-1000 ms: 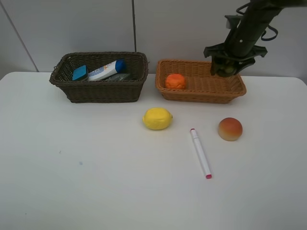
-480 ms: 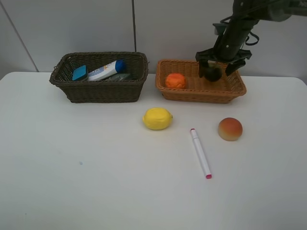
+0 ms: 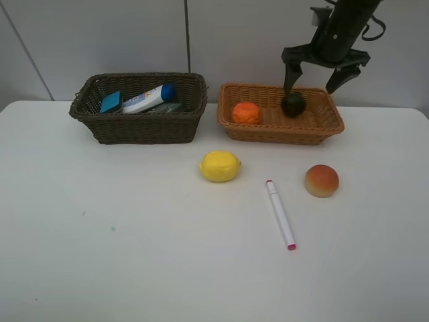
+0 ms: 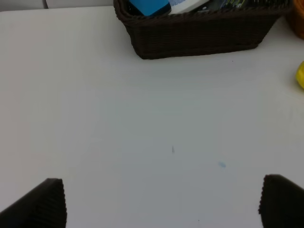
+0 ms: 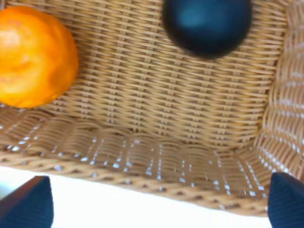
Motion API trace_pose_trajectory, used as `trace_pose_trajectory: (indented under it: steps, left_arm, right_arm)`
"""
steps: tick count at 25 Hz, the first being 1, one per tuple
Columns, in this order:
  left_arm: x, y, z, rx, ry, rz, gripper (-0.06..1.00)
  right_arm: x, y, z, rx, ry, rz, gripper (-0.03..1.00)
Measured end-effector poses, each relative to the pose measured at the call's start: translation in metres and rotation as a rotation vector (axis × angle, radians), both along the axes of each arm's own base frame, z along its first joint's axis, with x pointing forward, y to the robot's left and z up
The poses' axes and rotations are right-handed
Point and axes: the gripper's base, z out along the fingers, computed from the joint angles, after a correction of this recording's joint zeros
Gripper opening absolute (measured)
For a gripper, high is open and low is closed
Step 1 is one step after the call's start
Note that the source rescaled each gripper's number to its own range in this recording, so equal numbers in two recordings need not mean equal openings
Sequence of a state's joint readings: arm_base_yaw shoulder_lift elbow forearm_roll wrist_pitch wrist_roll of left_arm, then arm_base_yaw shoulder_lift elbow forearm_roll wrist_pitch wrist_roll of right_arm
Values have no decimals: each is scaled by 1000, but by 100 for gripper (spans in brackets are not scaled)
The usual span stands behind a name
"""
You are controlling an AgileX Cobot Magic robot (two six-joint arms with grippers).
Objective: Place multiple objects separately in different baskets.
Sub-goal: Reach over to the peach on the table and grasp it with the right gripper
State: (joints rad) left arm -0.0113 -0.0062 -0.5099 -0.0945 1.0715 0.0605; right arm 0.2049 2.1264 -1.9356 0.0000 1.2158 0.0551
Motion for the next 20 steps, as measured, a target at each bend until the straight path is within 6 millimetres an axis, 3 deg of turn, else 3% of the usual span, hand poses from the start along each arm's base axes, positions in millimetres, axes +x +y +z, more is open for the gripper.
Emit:
trace_pose_trajectory:
  steps: [4,12,20]
  left_arm:
    - [0,0,0,0,0,0,100]
    - [0,0,0,0,0,0,100]
    - [0,0,0,0,0,0,100]
  right_arm:
    - [-26,-7,-4,-19,66,-4,100]
    - [-92,-24,-68,-77,357,-10,100]
    - [-99,-25,-95,-57,280,-9,100]
